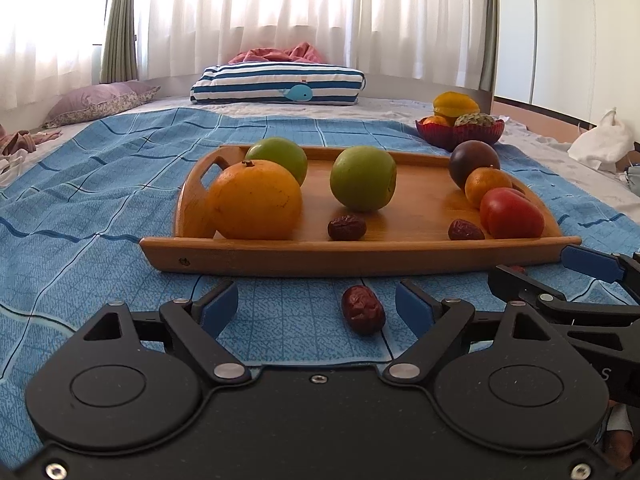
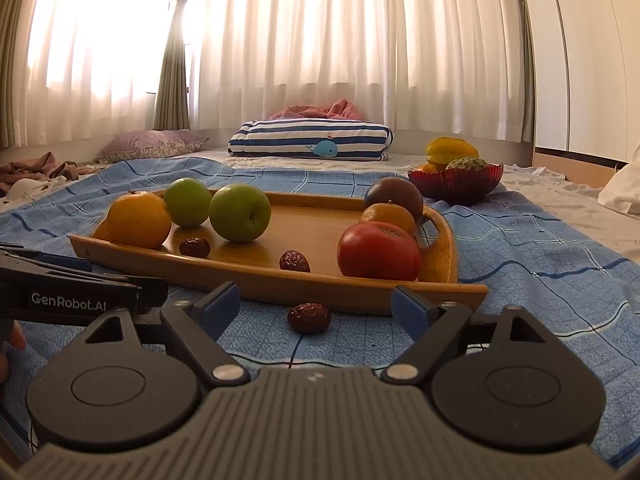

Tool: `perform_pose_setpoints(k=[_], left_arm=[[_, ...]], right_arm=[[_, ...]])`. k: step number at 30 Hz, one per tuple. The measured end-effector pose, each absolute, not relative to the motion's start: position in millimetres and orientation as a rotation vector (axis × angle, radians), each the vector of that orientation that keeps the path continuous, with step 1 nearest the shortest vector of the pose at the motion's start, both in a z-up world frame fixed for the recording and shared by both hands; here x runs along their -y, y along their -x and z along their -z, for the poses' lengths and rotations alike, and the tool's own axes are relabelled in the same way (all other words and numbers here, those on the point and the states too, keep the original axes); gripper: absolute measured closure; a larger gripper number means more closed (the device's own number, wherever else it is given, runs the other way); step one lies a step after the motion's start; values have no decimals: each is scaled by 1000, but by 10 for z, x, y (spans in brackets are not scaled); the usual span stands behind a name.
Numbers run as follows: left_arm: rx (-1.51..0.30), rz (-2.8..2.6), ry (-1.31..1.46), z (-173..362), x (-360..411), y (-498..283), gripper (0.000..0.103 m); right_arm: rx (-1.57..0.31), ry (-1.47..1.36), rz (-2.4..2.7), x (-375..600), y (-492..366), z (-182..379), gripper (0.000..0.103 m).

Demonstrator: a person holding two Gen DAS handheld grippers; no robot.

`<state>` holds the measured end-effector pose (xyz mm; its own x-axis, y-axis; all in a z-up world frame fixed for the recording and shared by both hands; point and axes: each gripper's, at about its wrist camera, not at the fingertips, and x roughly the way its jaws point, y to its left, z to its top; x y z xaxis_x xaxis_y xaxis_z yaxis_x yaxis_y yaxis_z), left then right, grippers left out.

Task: Organize fruits
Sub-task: 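Withdraw both tools from the tray toward the red dates on the blanket, then close the left tool on a red date while the right tool grasps another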

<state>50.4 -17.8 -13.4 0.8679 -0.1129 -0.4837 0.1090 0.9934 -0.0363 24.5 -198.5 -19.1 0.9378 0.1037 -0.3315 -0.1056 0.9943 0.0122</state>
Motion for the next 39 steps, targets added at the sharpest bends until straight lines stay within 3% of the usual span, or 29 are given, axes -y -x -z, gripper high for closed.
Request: perform_pose_setpoints(k=[24, 30, 39], left_arm=[[-507, 100, -12, 241, 150, -486, 21], [-504, 108, -38, 242, 183, -464, 27], [-487, 143, -74, 244, 291, -413, 47]], right_arm=[[-404, 20, -141, 1974, -337, 248, 11], [-416, 31, -147, 1959, -349, 249, 12], [-448, 6, -149, 1977, -386, 259, 23]])
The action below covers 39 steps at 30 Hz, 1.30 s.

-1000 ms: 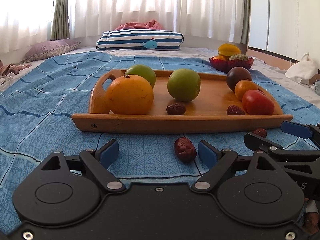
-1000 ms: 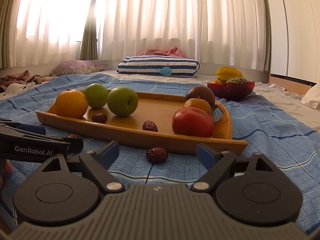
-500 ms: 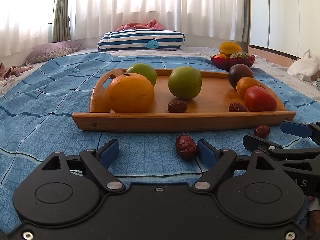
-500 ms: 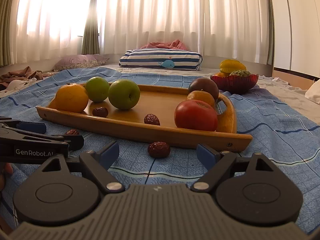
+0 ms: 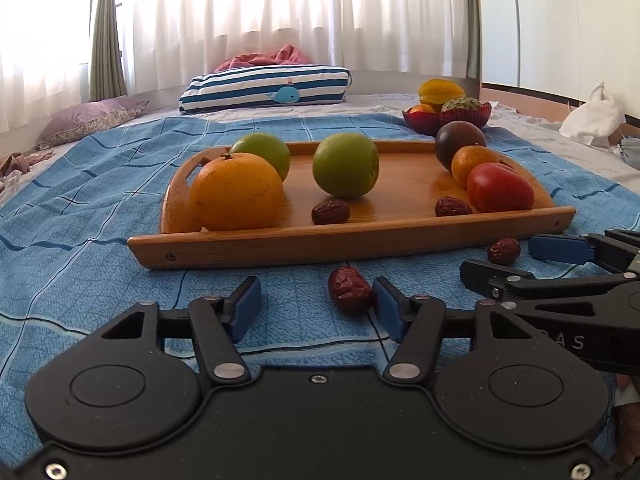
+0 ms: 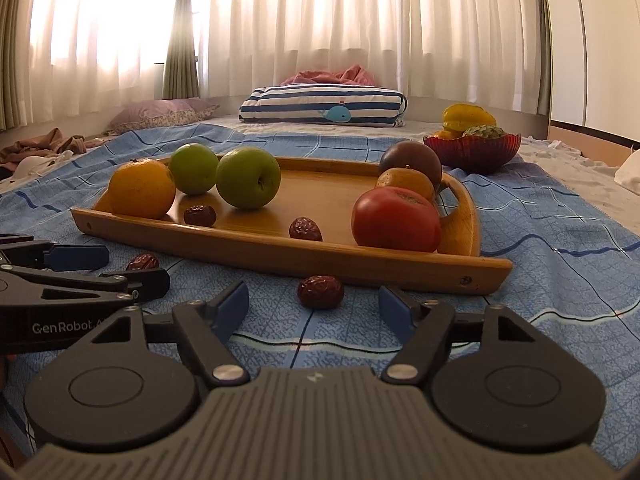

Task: Organize fruits
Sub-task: 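Close the left tool on a red date while the right tool grasps another, then carry the date over the tray with left tool while right tool carries its date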

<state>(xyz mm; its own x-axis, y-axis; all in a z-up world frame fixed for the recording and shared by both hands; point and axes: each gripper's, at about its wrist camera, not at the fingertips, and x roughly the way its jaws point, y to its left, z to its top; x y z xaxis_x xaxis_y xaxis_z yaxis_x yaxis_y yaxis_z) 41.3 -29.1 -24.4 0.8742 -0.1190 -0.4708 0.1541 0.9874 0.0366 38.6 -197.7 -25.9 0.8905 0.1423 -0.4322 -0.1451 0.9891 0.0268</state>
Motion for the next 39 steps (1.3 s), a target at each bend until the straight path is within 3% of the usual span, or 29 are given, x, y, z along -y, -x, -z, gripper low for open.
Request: perform_pose_setpoints(k=[7, 11, 20, 39], left_arm=[[-487, 177, -87, 219, 381, -379, 71], [-491, 191, -101, 202, 436, -371, 80], [-498, 212, -96, 154, 472, -355, 83], [-432, 226, -59, -272, 451, -528, 83]], right_arm=[[-447, 15, -158, 1962, -374, 263, 31], [-452, 8, -159, 1964, -378, 250, 43], [-447, -25, -128, 1968, -362, 220, 74], [-383, -47, -131, 1961, -413, -35, 74]])
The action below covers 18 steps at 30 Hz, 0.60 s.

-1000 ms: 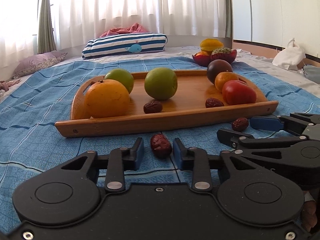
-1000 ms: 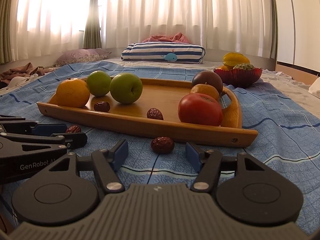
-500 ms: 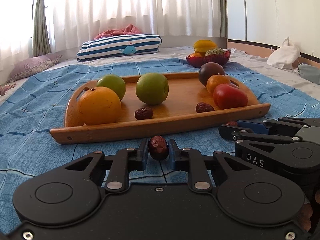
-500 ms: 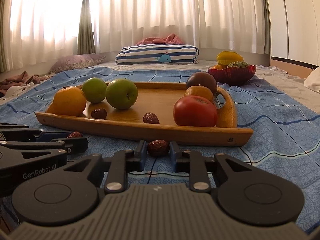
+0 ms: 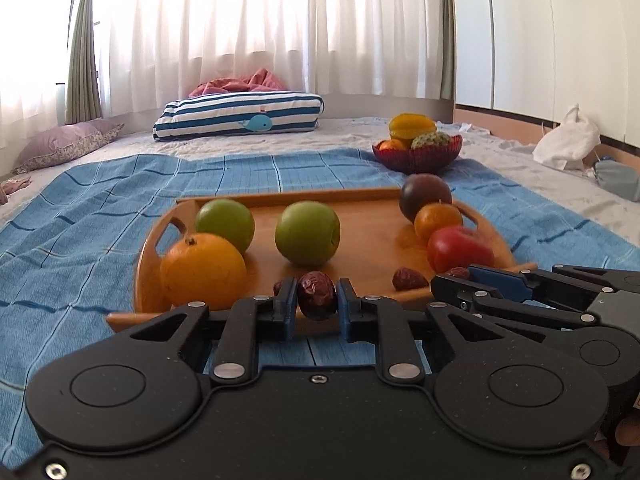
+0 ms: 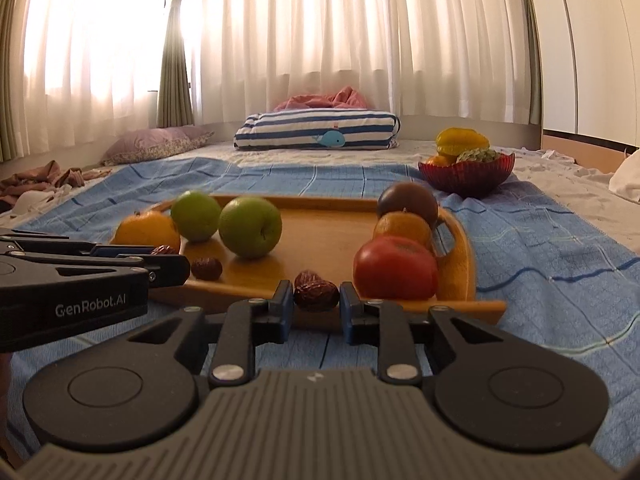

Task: Organize fruits
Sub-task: 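Carry the date over the tray with left tool while right tool carries its date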

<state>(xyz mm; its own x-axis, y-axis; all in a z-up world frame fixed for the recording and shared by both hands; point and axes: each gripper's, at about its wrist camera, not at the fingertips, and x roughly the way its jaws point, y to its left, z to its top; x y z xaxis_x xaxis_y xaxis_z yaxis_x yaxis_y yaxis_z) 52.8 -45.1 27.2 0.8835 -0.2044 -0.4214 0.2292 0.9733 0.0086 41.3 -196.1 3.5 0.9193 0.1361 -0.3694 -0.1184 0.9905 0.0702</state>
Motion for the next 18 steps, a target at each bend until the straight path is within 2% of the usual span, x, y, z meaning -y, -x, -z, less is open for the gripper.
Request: perform_pose_setpoints(k=[11, 18], left_arm=[[-383, 225, -44, -639, 525, -1033, 83], [-440, 207, -33, -699, 587, -1455, 83]], right_arm=[[-372, -41, -130, 1985, -855, -363, 74], [-394, -59, -127, 2032, -1136, -423, 74]])
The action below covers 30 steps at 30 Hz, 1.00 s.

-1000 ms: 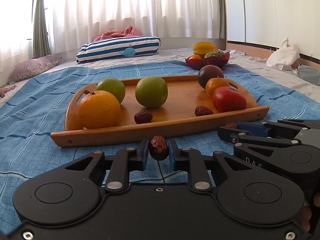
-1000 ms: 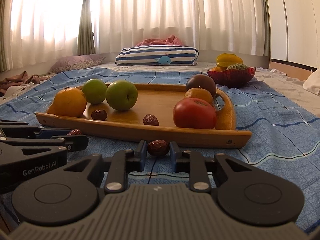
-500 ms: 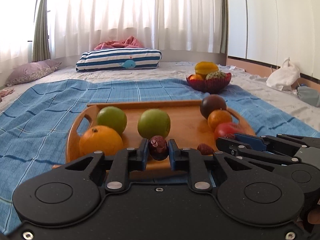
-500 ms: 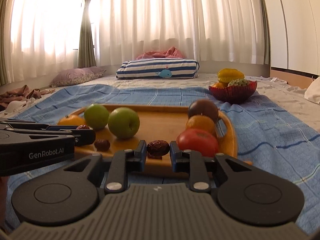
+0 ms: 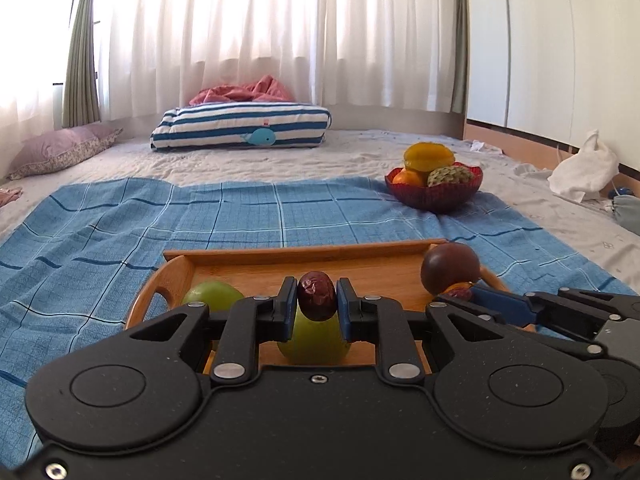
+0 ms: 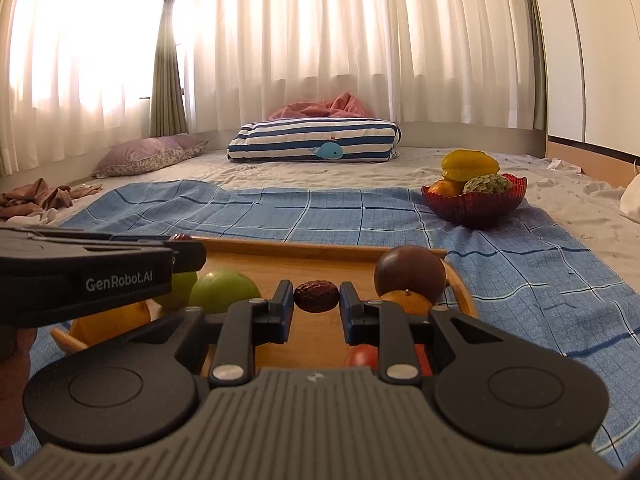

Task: Organize fruits
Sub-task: 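Carry the date over the tray with left tool while right tool carries its date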

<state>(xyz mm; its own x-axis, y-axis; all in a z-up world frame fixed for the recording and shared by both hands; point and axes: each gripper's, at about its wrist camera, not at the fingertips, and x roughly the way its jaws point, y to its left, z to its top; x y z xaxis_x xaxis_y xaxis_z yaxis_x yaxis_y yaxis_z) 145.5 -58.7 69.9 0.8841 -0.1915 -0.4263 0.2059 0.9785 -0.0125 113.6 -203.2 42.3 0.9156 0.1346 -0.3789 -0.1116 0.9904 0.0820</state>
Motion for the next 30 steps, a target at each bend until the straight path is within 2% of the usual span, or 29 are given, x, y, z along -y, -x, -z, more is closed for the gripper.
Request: perform_pose_setpoints(k=[14, 22, 30], left_arm=[[-558, 218, 9, -731, 438, -2056, 83], [-701, 250, 59, -670, 436, -2530, 83], [-800, 235, 90, -565, 457, -2832, 83]], right_arm=[[-509, -141, -150, 2242, -1636, -446, 74], [-689, -224, -183, 2308, -2147, -483, 74], [-779, -150, -164, 2190, -2424, -457, 74]])
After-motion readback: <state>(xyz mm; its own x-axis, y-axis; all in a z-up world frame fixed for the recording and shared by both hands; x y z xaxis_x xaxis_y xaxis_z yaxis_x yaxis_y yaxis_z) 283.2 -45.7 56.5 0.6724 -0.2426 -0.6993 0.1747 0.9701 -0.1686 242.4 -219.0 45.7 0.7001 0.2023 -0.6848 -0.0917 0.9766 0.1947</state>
